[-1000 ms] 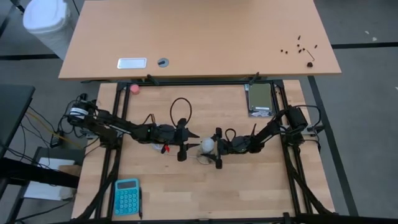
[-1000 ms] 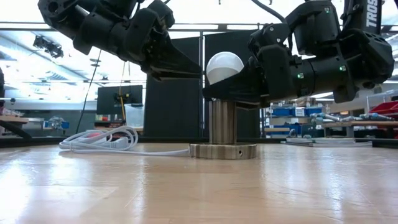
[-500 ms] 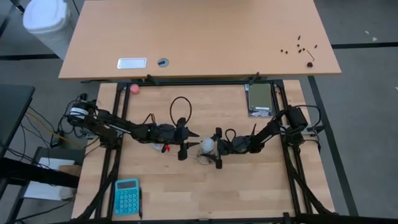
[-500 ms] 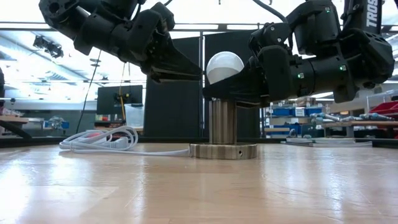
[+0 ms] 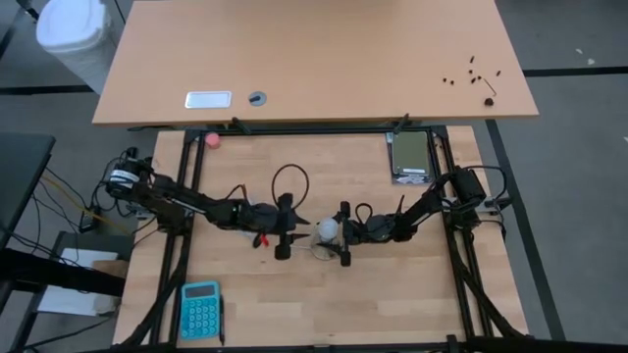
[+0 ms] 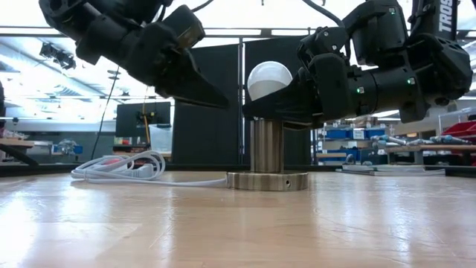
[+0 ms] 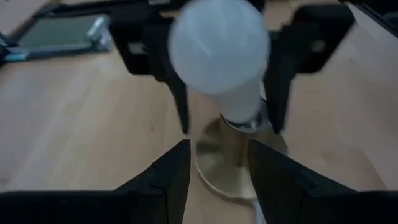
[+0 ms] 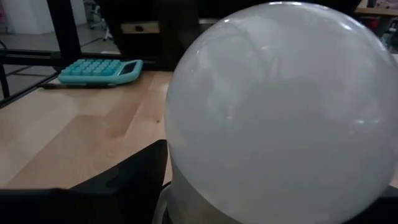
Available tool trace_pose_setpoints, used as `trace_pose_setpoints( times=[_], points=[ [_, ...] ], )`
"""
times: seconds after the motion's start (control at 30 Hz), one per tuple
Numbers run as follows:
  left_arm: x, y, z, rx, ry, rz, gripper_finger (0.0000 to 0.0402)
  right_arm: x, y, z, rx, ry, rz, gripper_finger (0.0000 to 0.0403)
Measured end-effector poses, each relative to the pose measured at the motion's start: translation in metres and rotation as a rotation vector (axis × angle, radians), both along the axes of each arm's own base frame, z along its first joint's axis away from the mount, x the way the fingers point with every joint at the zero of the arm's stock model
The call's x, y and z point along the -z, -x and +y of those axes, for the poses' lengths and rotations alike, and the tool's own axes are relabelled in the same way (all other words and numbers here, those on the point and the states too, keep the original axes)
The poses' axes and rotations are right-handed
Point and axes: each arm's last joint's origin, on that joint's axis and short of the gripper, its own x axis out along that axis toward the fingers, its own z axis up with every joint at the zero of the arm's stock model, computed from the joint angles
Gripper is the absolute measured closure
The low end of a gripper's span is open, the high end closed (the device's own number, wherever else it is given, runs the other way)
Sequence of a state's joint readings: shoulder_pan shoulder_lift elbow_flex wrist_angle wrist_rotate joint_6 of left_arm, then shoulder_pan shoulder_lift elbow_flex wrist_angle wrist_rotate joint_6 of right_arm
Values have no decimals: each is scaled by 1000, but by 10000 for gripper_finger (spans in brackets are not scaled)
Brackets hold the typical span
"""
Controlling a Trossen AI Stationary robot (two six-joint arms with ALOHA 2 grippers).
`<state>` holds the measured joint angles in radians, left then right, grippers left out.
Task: Screw lightbulb
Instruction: Insert the lightbulb into the lamp holder
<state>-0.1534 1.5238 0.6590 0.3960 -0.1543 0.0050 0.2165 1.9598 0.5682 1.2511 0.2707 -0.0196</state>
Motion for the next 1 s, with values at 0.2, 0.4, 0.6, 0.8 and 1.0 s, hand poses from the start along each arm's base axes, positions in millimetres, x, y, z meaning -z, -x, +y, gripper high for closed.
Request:
trace_pose_setpoints(
  times=[0.2, 0.4, 0.6, 0.8, 1.0],
  points=[
    [7, 6, -12, -11, 63, 81, 236, 0, 0, 0, 1, 1, 3, 97],
    [22, 3, -25, -24, 114, 104, 236, 0, 0, 0, 3, 5, 3, 97],
    [45, -9, -28, -75, 147, 77, 236, 0, 0, 0, 4, 6, 3, 97],
    [62, -20, -29, -159, 148, -22, 236, 0, 0, 0, 3, 7, 3, 97],
    [70, -21, -40, -205, 136, -128, 232, 0, 0, 0, 3, 9, 2, 97]
  ],
)
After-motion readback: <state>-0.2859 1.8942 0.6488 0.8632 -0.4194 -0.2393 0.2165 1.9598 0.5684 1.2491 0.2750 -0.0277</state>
